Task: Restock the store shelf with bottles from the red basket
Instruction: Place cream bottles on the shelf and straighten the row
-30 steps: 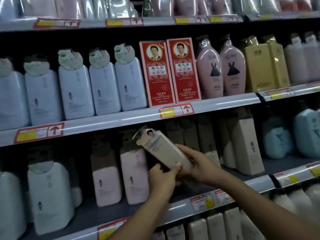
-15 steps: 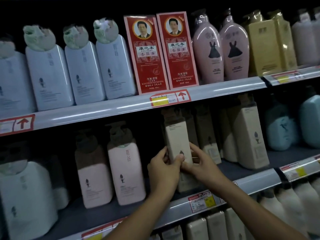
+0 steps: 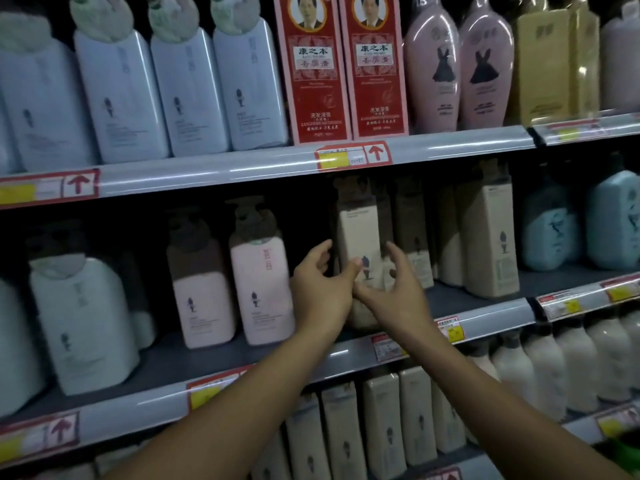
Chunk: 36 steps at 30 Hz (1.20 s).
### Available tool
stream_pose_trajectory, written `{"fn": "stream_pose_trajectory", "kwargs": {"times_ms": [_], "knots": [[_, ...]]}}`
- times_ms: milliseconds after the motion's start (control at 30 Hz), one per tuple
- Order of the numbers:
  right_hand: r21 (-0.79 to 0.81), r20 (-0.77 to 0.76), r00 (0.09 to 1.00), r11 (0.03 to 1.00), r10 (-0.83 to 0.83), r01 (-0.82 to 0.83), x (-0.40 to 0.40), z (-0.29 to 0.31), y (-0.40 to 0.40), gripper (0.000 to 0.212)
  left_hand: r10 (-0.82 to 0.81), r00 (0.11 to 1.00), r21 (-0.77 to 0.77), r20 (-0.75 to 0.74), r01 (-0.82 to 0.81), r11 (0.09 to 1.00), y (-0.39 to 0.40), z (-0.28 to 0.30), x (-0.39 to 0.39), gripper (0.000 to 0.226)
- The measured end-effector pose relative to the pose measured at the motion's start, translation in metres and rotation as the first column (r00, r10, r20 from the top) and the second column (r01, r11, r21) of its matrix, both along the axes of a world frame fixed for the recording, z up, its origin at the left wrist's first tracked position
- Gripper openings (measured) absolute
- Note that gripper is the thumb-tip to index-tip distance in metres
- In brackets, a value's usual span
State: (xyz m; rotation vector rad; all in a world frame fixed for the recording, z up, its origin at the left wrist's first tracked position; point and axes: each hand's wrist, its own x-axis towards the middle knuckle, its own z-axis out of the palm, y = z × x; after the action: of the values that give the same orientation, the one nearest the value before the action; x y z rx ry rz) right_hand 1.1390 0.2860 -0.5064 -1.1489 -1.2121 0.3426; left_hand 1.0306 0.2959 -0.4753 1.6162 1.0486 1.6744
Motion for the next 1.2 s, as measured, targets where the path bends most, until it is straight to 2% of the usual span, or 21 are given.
{"fn": "stream_pose_trajectory", "kwargs": {"times_ms": [67, 167, 233, 267, 333, 400, 433, 467, 500, 567, 600, 633, 700, 767, 800, 867, 933, 967, 1067, 1133, 1200], "knots": [[0.078, -0.014, 0.996, 0.993, -0.093, 0.094, -0.019, 0.001, -0.021, 0.086, -0.028, 1.000, 0.003, 0.005, 0.028, 1.000, -0.017, 0.003, -0.016, 0.058], [0.214, -0.001, 0.988, 0.965, -0.155, 0.152, -0.056, -0.022, -0.061, 0.069, -0.107, 0.994, -0.037, 0.012, 0.107, 0.994, -0.049, -0.009, -0.054, 0.047], [0.252, 0.077, 0.988, 0.961, -0.135, 0.112, -0.084, -0.062, -0.090, 0.056, -0.145, 0.989, -0.069, -0.015, 0.143, 0.987, -0.079, -0.043, -0.092, 0.035], [0.211, 0.151, 0.984, 0.975, -0.095, 0.062, -0.098, -0.090, -0.103, 0.051, -0.147, 0.987, -0.099, -0.058, 0.141, 0.985, -0.092, -0.071, -0.114, 0.031], [-0.059, 0.350, 0.931, 0.994, 0.102, -0.087, -0.132, -0.151, -0.128, 0.047, -0.150, 0.969, -0.224, -0.196, 0.104, 0.969, -0.123, -0.140, -0.170, 0.030], [-0.447, 0.461, 0.793, 0.876, 0.397, -0.179, -0.164, -0.207, -0.146, 0.046, -0.196, 0.908, -0.321, -0.371, 0.073, 0.944, -0.154, -0.212, -0.231, 0.027], [-0.582, 0.468, 0.719, 0.791, 0.514, -0.187, -0.180, -0.232, -0.153, 0.043, -0.234, 0.873, -0.360, -0.427, 0.073, 0.930, -0.172, -0.245, -0.260, 0.023], [-0.667, 0.467, 0.643, 0.719, 0.607, -0.195, -0.196, -0.254, -0.160, 0.041, -0.204, 0.878, -0.414, -0.433, 0.007, 0.910, -0.190, -0.272, -0.286, 0.022], [-0.722, 0.461, 0.560, 0.658, 0.688, -0.214, -0.212, -0.272, -0.165, 0.039, -0.171, 0.871, -0.465, -0.460, -0.072, 0.882, -0.207, -0.294, -0.313, 0.022], [-0.822, 0.431, 0.379, 0.529, 0.819, -0.209, -0.240, -0.304, -0.173, 0.048, -0.116, 0.749, -0.456, -0.652, -0.265, 0.850, -0.233, -0.344, -0.358, 0.024], [-0.872, 0.403, 0.282, 0.458, 0.871, -0.170, -0.253, -0.318, -0.175, 0.056, -0.121, 0.763, -0.537, -0.634, -0.322, 0.780, -0.241, -0.366, -0.377, 0.026], [-0.916, 0.363, 0.184, 0.386, 0.913, -0.110, -0.266, -0.333, -0.176, 0.063, -0.145, 0.767, -0.611, -0.625, -0.364, 0.703, -0.245, -0.381, -0.389, 0.027], [-0.951, 0.309, 0.042, 0.310, 0.950, -0.010, -0.290, -0.358, -0.175, 0.069, -0.347, 0.677, -0.704, -0.649, -0.362, 0.611, -0.246, -0.397, -0.414, 0.027], [-0.956, 0.292, -0.034, 0.293, 0.956, 0.006, -0.313, -0.377, -0.176, 0.069, -0.441, 0.633, -0.757, -0.636, -0.400, 0.517, -0.248, -0.410, -0.435, 0.033], [-0.951, 0.307, -0.080, 0.308, 0.948, 0.001, -0.322, -0.384, -0.176, 0.068, -0.476, 0.585, -0.751, -0.656, -0.443, 0.491, -0.250, -0.415, -0.443, 0.044], [-0.935, 0.348, -0.215, 0.355, 0.913, -0.006, -0.335, -0.399, -0.175, 0.065, -0.616, 0.426, -0.737, -0.663, -0.517, 0.436, -0.258, -0.436, -0.457, 0.064], [-0.935, 0.334, -0.318, 0.354, 0.887, 0.007, -0.339, -0.409, -0.172, 0.064, -0.731, 0.342, -0.775, -0.590, -0.493, 0.395, -0.267, -0.458, -0.461, 0.055], [-0.937, 0.326, -0.339, 0.350, 0.882, 0.011, -0.342, -0.413, -0.169, 0.063, -0.736, 0.338, -0.778, -0.586, -0.490, 0.394, -0.270, -0.466, -0.461, 0.047], [-0.917, 0.358, -0.404, 0.398, 0.842, 0.016, -0.347, -0.419, -0.164, 0.059, -0.633, 0.413, -0.738, -0.655, -0.529, 0.418, -0.283, -0.477, -0.454, 0.038], [-0.909, 0.369, -0.439, 0.417, 0.819, 0.013, -0.351, -0.423, -0.163, 0.057, -0.641, 0.429, -0.748, -0.636, -0.545, 0.378, -0.281, -0.480, -0.454, 0.042], [-0.914, 0.356, -0.454, 0.405, 0.817, 0.012, -0.355, -0.426, -0.165, 0.057, -0.643, 0.492, -0.777, -0.587, -0.565, 0.277, -0.277, -0.474, -0.455, 0.047]]}}
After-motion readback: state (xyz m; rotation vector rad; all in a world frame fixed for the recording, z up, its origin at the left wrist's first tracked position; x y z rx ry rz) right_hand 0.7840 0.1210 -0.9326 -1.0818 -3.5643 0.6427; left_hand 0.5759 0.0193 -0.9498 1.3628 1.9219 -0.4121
